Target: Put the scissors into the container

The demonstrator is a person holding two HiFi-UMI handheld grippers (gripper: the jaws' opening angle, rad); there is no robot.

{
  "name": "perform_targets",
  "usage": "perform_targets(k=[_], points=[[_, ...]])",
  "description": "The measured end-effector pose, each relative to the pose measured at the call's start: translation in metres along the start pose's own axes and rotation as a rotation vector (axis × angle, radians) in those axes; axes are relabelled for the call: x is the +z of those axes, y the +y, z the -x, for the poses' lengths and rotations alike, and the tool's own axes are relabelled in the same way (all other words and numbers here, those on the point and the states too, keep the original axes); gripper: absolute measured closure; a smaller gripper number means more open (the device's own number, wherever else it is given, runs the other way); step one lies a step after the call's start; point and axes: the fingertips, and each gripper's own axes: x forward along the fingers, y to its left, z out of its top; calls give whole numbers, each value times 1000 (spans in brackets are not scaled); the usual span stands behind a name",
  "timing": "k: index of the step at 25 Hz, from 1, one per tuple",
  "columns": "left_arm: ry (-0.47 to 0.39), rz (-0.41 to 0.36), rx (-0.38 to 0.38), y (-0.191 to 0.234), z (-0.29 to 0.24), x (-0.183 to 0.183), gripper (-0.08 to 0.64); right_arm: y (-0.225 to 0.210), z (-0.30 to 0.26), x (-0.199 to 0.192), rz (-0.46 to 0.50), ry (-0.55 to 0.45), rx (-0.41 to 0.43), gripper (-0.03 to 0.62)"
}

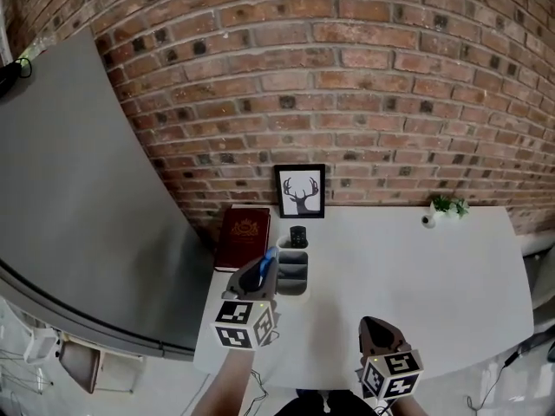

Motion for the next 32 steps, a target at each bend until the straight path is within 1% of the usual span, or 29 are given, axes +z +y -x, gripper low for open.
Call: perform_targets(k=[4,9,18,32], points=[[17,-10,-7,-1,-16,-5,515,-1,8,-2,-14,0,-15,592],[40,14,-2,2,-34,-16,515,-11,19,-1,-30,-22,-44,592],[102,18,20,2,-59,-40,515,-31,29,-2,-48,-33,-81,592],[221,63,49,0,-62,-82,515,-42,25,0,-41,-18,-65,592]])
